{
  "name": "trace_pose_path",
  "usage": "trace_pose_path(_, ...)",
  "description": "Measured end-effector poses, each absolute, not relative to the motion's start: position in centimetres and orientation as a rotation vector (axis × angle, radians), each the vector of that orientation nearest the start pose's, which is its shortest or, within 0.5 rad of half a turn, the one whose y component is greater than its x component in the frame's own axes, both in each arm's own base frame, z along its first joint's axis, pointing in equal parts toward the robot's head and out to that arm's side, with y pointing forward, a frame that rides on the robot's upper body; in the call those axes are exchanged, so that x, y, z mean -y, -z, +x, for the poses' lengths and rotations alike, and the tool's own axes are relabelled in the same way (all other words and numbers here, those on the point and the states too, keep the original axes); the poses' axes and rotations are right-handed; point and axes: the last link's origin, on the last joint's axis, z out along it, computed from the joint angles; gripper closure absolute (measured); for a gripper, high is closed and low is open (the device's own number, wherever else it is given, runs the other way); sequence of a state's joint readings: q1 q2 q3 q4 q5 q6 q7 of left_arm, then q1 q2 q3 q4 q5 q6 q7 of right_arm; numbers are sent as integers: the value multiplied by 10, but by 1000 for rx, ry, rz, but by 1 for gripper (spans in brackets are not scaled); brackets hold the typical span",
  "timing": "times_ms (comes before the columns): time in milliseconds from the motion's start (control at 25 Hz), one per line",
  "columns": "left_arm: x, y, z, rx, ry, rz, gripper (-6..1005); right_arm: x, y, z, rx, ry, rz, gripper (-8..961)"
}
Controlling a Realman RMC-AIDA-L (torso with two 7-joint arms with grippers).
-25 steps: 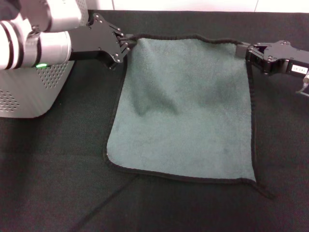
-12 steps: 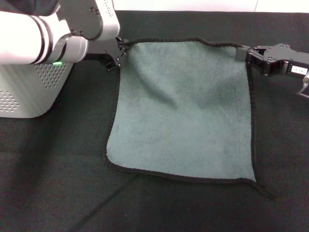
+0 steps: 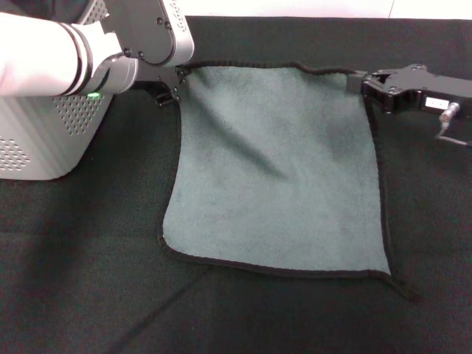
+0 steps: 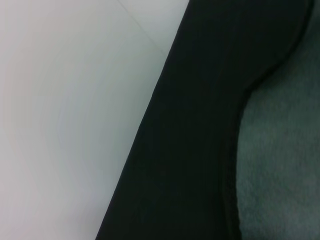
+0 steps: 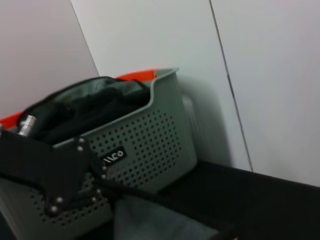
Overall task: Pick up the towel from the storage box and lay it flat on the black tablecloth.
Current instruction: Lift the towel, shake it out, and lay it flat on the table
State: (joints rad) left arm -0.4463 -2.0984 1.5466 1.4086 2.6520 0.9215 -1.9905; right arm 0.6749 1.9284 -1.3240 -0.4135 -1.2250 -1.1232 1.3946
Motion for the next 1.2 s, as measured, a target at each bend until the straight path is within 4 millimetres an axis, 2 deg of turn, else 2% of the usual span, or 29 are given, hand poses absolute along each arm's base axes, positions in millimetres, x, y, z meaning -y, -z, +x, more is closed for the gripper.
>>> trace_pose_path(240,-396,8,-174,-97,-391,-2381,968,-413,13,221,-714,-732,-2496,946)
trace_pose_path(520,-405,20,-173,-105,-430,-2375,967,-420,12,226,-736,-694,-2442,946)
trace_pose_path(1200,-415,34,-175,-118,-440,-2372,962,-421,15,235,-768,-649,-2411,945)
